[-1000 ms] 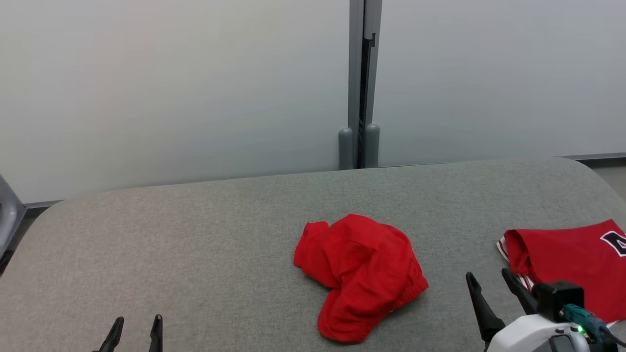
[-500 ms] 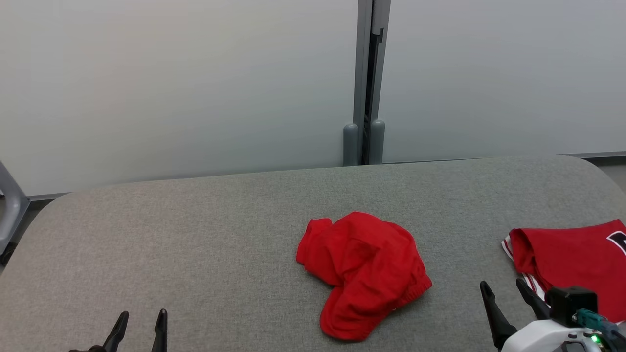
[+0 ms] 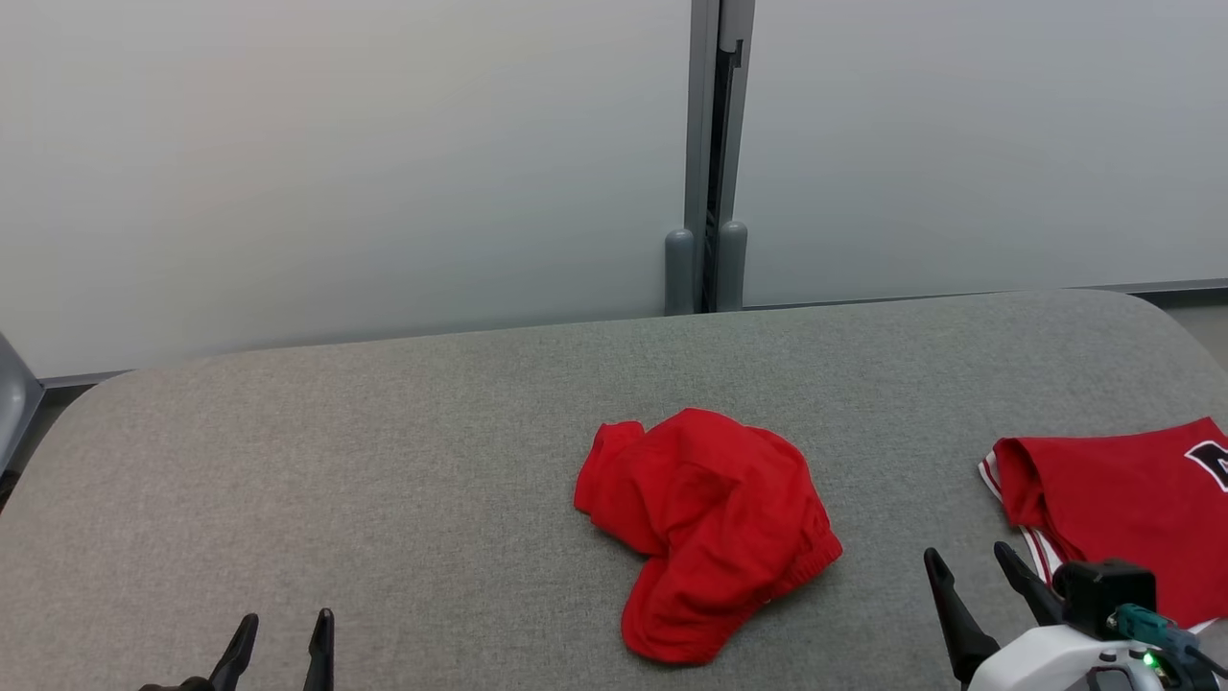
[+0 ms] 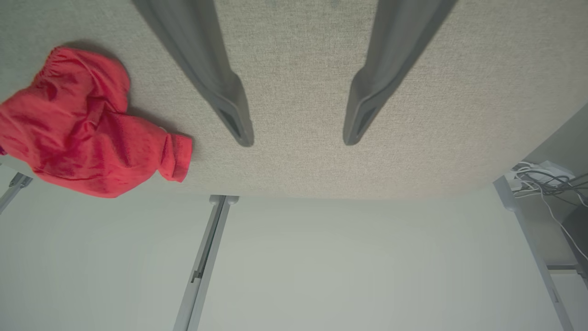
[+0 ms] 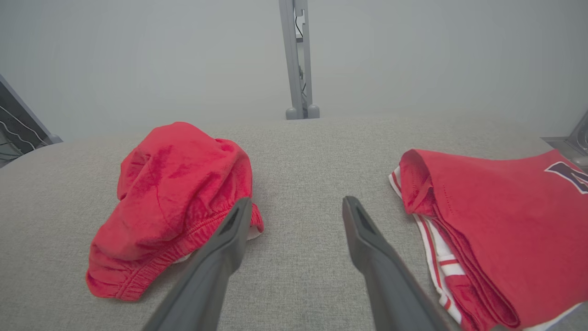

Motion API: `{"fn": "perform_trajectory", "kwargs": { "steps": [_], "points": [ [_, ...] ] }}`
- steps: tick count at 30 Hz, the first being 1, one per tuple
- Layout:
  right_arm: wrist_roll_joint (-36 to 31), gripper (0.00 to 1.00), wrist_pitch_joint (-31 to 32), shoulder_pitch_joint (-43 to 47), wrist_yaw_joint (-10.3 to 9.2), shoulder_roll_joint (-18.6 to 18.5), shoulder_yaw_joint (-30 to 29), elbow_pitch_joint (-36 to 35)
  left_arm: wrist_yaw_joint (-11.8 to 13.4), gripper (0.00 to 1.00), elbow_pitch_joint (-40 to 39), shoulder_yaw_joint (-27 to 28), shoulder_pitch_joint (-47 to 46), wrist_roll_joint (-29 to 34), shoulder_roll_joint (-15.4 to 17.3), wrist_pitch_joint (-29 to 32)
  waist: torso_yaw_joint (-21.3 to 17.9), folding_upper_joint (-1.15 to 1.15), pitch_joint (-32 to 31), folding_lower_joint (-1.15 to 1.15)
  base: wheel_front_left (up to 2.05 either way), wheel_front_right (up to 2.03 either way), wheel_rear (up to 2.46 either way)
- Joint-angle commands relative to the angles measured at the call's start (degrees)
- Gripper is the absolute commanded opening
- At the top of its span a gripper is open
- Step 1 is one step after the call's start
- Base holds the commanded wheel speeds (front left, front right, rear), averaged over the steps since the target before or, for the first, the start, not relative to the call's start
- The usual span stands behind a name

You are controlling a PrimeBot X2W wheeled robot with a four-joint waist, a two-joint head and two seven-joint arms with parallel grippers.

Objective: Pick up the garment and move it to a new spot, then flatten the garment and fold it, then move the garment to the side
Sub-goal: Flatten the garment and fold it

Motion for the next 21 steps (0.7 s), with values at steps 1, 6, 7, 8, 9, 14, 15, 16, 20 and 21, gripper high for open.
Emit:
{"fn": "perform_trajectory", "kwargs": {
  "steps": [1, 6, 7, 8, 9, 14, 15, 16, 20, 21],
  "points": [
    [0.4, 1.0, -0.6, -0.3, 0.03, -0.2, 0.1, 0.1, 0.1, 1.0, -0.4, -0.1, 0.6, -0.3, 0.3, 0.4, -0.3, 0.0, 0.2, 0.0, 0.0, 0.0, 0.0],
    [0.1, 1.0, 0.1, -1.2, 0.03, -0.2, 1.4, 0.2, -5.9, 1.0, -0.6, -5.1, -0.5, -4.2, -0.5, 6.6, -2.6, 0.0, 0.9, 0.0, 0.0, 0.0, 0.0],
    [0.1, 1.0, 0.1, -1.4, 0.03, -0.2, 1.5, 0.1, -7.2, 1.0, -0.3, -6.6, -1.4, -4.2, -0.4, 8.0, -3.4, 0.0, 1.1, 0.0, 0.0, 0.0, 0.0],
    [0.1, 1.0, 0.1, -1.4, 0.03, -0.2, 1.5, 0.1, -7.2, 1.0, -0.3, -6.6, -1.4, -4.2, -0.4, 8.0, -3.4, 0.0, 1.1, 0.0, 0.0, 0.0, 0.0],
    [0.1, 1.0, 0.2, -1.6, 0.03, -0.2, 1.8, 0.1, -7.8, 1.0, 0.2, -7.7, -2.3, -4.4, -0.9, 9.0, -4.4, 0.0, 1.4, 0.0, 0.0, 0.0, 0.0],
    [-0.4, 1.0, 0.7, -2.1, 0.03, -0.2, 2.2, -0.4, -11.6, 1.0, 6.9, -13.0, -8.5, -6.0, -4.7, 13.0, -8.8, 0.0, 2.8, 0.0, 0.0, 0.0, 0.0],
    [-0.6, 1.0, 1.0, -2.1, 0.03, -0.3, 2.3, -0.5, -12.0, 1.0, 8.6, -13.7, -10.3, -5.7, -5.3, 13.2, -9.7, 0.0, 3.1, 0.0, 0.0, 0.0, 0.0],
    [-0.8, 1.0, 1.1, -2.1, 0.03, -0.2, 2.3, -0.6, -12.4, 1.0, 10.5, -14.6, -11.7, -5.8, -6.3, 13.4, -10.6, 0.0, 3.4, 0.0, 0.0, 0.0, 0.0],
    [-1.4, 1.0, 1.3, -2.6, 0.03, -0.3, 2.3, -1.1, -12.2, 1.0, 18.0, -16.7, -17.7, -3.0, -7.8, 13.7, -13.9, 0.0, 4.5, 0.0, 0.0, 0.0, 0.0],
    [-1.5, 1.0, 1.3, -2.7, 0.03, -0.3, 2.3, -1.2, -12.0, 1.0, 19.6, -17.1, -18.9, -2.5, -8.2, 13.6, -14.6, 0.0, 4.7, 0.0, 0.0, 0.0, 0.0]
  ]
}}
